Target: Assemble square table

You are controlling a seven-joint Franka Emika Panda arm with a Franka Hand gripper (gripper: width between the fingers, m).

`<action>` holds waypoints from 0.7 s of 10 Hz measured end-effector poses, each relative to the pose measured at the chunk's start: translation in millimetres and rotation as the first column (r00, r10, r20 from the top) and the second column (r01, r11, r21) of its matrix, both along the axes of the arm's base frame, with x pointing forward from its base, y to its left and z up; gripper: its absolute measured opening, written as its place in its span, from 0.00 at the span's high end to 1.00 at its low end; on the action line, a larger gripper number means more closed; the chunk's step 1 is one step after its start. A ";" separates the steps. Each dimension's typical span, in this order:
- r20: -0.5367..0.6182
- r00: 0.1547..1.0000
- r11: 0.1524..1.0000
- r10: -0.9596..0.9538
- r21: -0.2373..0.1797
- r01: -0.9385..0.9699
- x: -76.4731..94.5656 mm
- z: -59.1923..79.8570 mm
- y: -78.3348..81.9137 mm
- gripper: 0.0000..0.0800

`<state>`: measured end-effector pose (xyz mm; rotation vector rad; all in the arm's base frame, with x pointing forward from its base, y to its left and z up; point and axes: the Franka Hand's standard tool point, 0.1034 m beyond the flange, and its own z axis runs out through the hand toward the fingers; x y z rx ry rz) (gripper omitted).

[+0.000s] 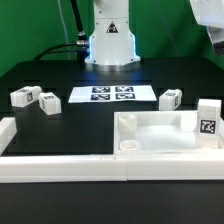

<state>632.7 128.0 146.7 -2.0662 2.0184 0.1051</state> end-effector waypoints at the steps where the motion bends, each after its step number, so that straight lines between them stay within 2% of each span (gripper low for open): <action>1: 0.015 0.998 0.998 0.065 -0.009 -0.065 0.1 0.0 -0.3 0.19; 4: 0.049 0.972 0.973 0.229 -0.036 -0.227 -1.0 -1.4 -0.7 0.19; 5: 0.074 0.938 0.940 0.339 -0.068 -0.335 -9.9 -10.8 -4.6 0.19; 7: 0.048 0.856 0.856 0.514 -0.089 -0.509 -48.5 -29.3 -18.1 0.19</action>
Offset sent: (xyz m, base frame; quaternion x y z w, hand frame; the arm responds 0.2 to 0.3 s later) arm 0.0000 0.0000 0.0000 0.0000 0.0000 -0.1296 0.9916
